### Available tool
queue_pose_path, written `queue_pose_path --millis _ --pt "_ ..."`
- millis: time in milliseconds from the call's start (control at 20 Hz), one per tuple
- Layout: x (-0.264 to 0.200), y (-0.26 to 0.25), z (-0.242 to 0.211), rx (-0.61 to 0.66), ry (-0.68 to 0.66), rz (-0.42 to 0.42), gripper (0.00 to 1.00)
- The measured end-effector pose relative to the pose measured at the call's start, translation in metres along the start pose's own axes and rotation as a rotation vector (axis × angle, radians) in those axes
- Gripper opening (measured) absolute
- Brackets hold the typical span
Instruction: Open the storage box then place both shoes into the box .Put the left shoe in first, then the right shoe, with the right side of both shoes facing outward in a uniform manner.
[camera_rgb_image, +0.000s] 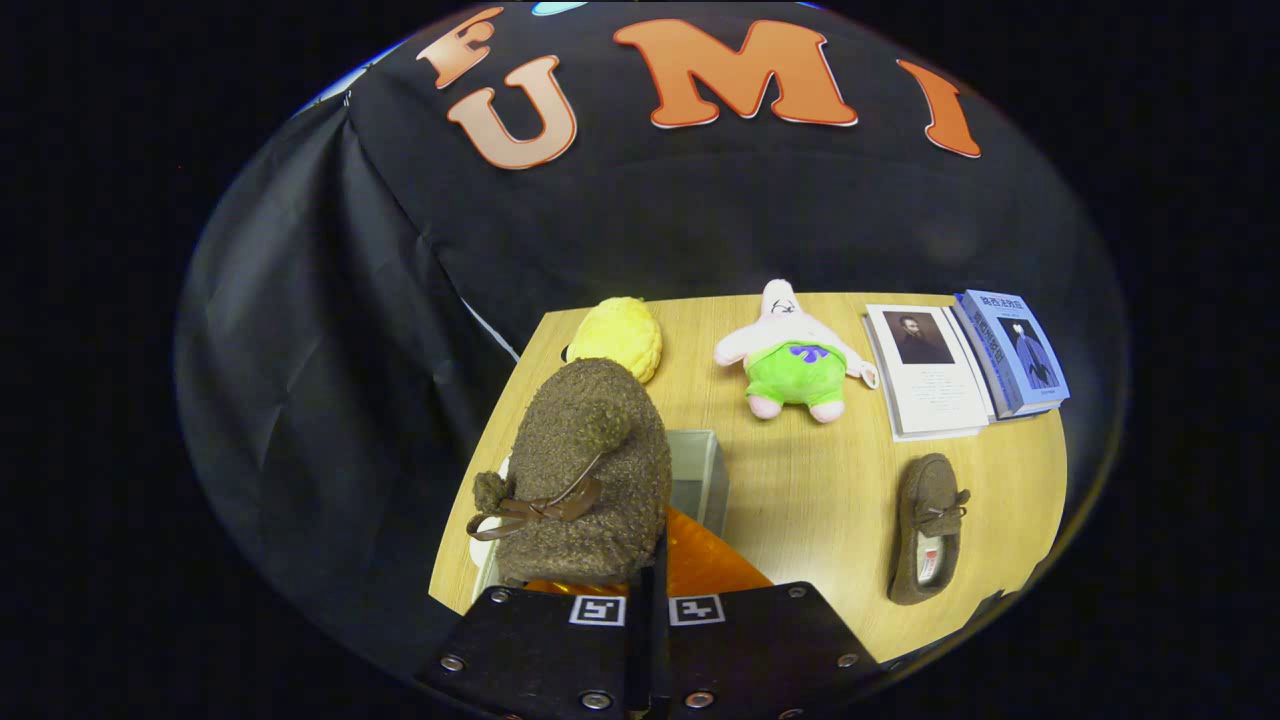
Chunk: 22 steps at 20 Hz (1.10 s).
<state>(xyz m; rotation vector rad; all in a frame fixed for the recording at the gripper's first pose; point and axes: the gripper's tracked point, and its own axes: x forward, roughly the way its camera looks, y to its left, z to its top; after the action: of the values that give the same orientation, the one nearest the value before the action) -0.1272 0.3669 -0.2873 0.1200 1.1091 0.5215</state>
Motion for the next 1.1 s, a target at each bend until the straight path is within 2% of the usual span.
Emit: queue_pose_path --millis 250,500,850,1000,1100 --pt "0.037 0.025 -0.029 -0.012 0.073 -0.049 0.02" --pt "0.079 0.020 -0.058 0.027 0.146 -0.143 0.03" --pt "0.115 0.014 -0.075 0.062 0.191 -0.227 0.03" --pt "0.129 0.019 -0.087 0.102 0.224 -0.220 0.03" --pt "0.136 0.038 -0.096 0.119 0.264 -0.136 0.04"
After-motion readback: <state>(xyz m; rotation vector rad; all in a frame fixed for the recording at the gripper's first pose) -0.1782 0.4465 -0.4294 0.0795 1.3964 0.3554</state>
